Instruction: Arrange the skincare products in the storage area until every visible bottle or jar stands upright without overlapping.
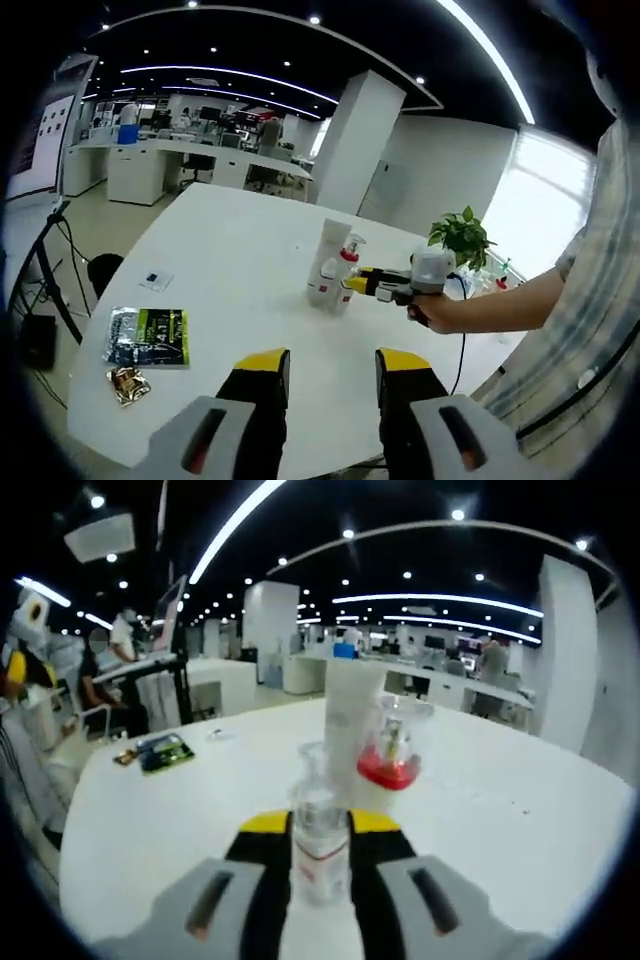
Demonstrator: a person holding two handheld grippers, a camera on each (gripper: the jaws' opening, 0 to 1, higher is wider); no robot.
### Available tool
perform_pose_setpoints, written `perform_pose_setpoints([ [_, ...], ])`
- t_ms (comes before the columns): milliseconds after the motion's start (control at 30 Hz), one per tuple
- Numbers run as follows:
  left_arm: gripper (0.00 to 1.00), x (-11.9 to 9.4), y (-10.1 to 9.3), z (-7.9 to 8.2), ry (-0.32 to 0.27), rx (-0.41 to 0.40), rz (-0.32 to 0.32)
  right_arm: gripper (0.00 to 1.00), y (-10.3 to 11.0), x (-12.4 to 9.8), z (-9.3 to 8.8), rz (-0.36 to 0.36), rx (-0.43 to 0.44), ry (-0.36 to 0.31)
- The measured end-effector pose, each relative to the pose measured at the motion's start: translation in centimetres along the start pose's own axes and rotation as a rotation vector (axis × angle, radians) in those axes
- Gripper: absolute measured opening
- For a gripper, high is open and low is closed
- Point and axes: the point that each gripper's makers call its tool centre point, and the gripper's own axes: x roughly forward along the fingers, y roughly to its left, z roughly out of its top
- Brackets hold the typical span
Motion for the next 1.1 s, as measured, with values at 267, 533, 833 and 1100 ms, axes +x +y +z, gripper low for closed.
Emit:
perform_pose_setpoints([
  [267, 0.35, 0.3, 0.2, 0.1, -0.003, -0.013, 0.009, 0.2, -0.5, -0.1, -0.1, -0.012, 0.03, -0.028],
  [533, 0.35, 0.7, 0.3, 0.4, 0.001, -0.005, 0.001, 0.22, -0.5, 0.0, -0.8, -0.016, 0.06, 0.005],
  [833, 0.36, 0.6, 0.1, 0.4, -0.005, -0.015, -0.009, 0.29, -0.7, 0.0, -1.7, -0.02, 0.103, 0.039],
  [1100, 0.36, 0.4, 0.3, 0.2, -0.001, -0.015, -0.008, 0.26, -1.1, -0.5, -5.0, -0.035, 0.117, 0.178],
])
